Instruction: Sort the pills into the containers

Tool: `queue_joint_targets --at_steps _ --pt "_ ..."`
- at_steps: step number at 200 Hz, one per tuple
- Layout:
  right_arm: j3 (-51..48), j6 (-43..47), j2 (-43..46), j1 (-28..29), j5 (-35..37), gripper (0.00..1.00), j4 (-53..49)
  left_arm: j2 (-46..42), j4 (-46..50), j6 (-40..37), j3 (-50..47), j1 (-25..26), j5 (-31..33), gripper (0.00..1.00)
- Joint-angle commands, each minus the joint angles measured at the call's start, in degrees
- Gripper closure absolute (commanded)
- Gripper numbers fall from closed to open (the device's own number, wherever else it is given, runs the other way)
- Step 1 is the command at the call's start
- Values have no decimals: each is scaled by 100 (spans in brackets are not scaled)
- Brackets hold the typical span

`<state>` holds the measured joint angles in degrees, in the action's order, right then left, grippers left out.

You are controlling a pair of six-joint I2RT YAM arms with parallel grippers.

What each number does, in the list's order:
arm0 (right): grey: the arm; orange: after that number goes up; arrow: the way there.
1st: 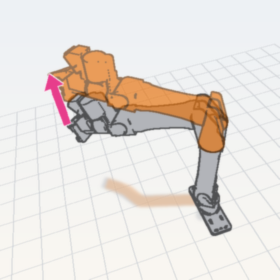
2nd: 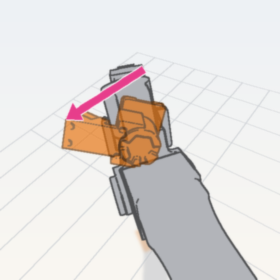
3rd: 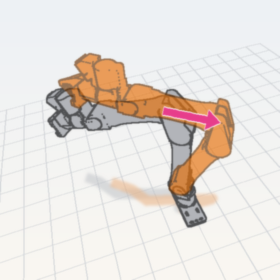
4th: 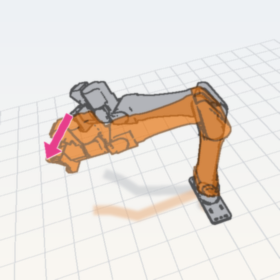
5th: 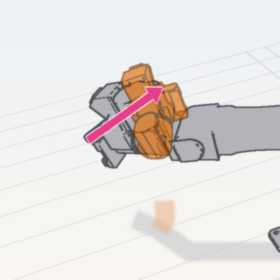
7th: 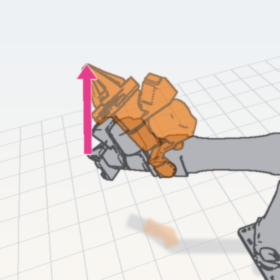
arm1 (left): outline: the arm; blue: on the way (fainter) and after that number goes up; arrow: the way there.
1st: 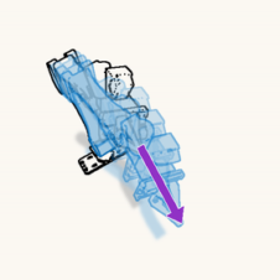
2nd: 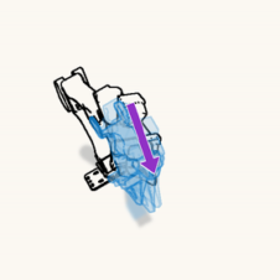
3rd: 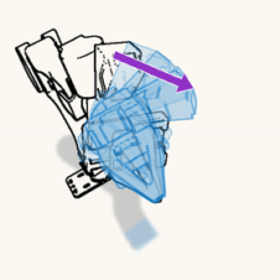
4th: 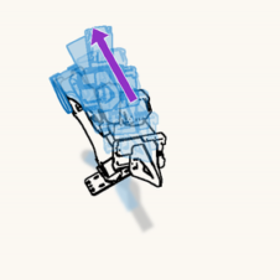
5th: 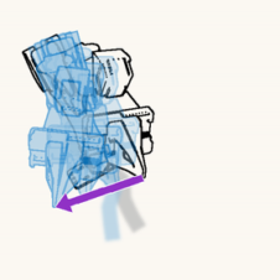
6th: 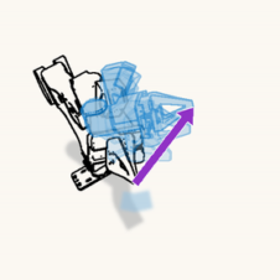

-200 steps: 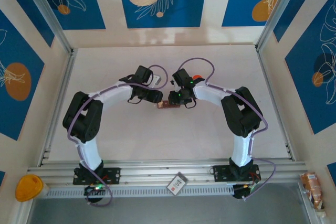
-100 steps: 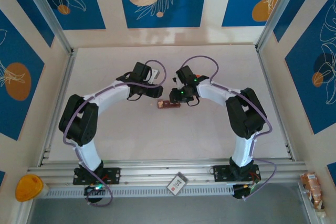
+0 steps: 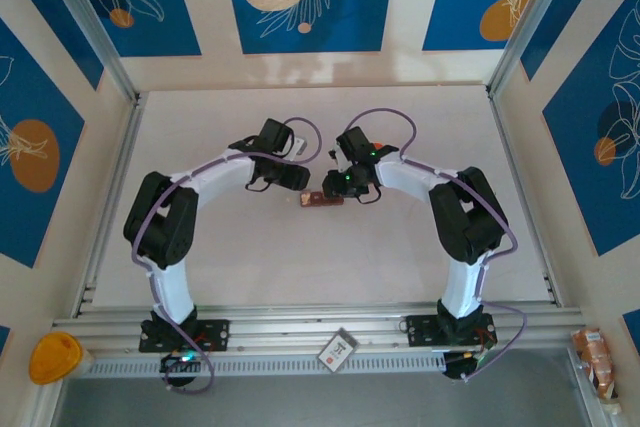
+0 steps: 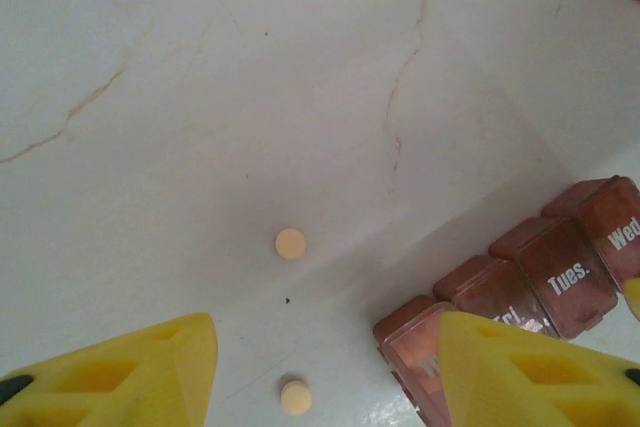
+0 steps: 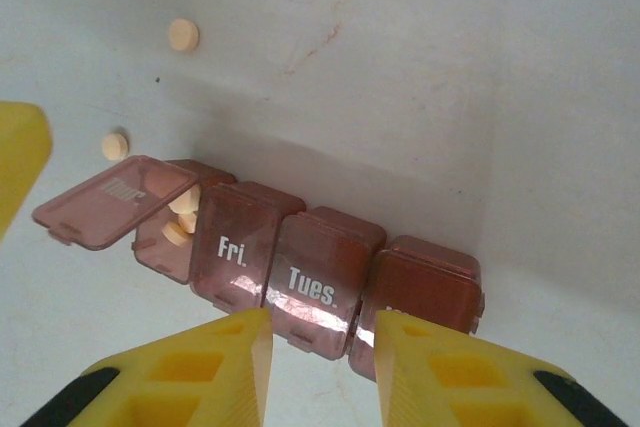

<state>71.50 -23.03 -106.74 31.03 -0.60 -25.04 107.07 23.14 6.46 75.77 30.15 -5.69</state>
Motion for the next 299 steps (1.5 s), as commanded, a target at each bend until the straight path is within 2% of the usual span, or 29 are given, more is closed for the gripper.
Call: queue_joint_targets --at_steps 1,63,172,248,299 --pt "-88 -3 -184 -21 -169 67 34 34 181 -145 -73 58 -2 42" --pt "-75 -26 -383 -35 -166 67 12 60 157 -163 -268 175 -63 53" --pt "-145 -79 -479 -36 -157 67 42 172 279 -220 -407 457 121 67" --pt "-196 -80 -486 -45 -173 67 26 411 184 -189 -544 515 159 69" --pt "-190 -85 -472 -43 -154 67 -1 313 249 -294 -555 603 424 69"
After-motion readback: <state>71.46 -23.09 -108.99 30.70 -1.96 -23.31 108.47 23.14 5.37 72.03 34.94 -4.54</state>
